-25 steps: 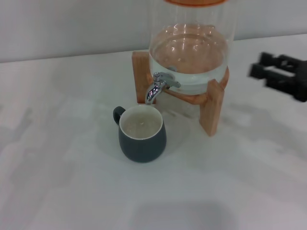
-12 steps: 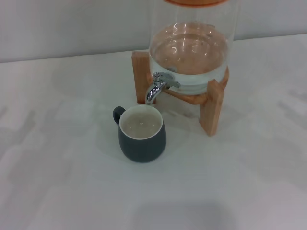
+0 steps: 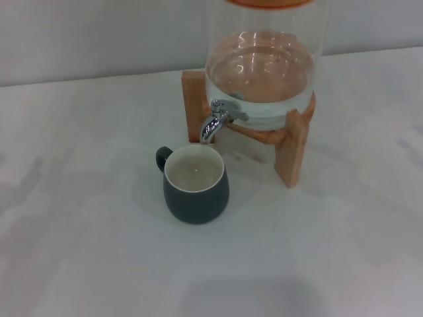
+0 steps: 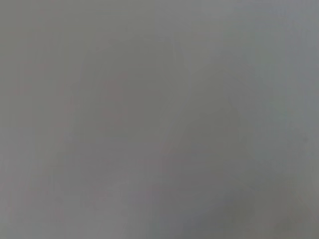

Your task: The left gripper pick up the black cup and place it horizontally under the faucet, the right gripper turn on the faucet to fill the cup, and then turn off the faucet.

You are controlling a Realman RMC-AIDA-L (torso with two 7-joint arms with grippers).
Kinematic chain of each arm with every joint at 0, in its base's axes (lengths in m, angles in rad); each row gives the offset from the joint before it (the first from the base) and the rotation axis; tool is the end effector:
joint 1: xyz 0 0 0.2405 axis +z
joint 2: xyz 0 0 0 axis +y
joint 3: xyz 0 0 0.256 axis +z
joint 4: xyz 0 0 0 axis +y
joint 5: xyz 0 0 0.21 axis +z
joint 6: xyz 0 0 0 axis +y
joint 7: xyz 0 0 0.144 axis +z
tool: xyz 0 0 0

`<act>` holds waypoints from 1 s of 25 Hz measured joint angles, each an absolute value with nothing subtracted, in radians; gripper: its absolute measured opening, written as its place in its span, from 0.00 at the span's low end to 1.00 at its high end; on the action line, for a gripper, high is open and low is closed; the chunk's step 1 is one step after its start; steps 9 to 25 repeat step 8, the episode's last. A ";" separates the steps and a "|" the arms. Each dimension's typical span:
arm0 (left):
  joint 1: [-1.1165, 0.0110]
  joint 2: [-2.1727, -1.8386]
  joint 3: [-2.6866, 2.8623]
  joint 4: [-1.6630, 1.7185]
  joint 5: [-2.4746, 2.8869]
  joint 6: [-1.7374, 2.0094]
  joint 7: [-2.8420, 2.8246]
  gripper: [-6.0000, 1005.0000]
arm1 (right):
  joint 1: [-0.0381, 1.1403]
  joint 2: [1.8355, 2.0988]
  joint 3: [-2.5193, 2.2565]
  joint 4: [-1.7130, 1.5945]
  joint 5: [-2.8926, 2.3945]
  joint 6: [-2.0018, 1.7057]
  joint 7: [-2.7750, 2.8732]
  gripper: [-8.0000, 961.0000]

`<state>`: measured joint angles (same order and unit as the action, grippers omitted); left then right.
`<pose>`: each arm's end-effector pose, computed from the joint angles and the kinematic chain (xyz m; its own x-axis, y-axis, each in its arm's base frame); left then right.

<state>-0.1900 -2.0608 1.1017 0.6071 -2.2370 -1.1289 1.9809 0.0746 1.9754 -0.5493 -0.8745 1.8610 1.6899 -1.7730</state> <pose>-0.3333 0.3120 0.0443 0.4305 0.1477 0.8904 0.8523 -0.3911 -0.3472 0.3341 0.2334 0.1742 0.5596 0.0683 -0.8259 -0.6623 -0.5622 -0.4953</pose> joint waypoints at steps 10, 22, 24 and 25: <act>-0.208 -2.031 1.101 0.628 -2.103 -1.125 1.862 0.88 | 0.064 1.990 -0.509 -0.895 1.771 1.603 -1.896 0.58; -0.208 -2.031 1.101 0.628 -2.103 -1.125 1.862 0.88 | 0.064 1.990 -0.509 -0.895 1.771 1.603 -1.896 0.58; -0.208 -2.031 1.101 0.628 -2.103 -1.125 1.862 0.88 | 0.064 1.990 -0.509 -0.895 1.771 1.603 -1.896 0.58; -0.208 -2.031 1.101 0.628 -2.103 -1.125 1.862 0.88 | 0.064 1.990 -0.509 -0.895 1.771 1.603 -1.896 0.58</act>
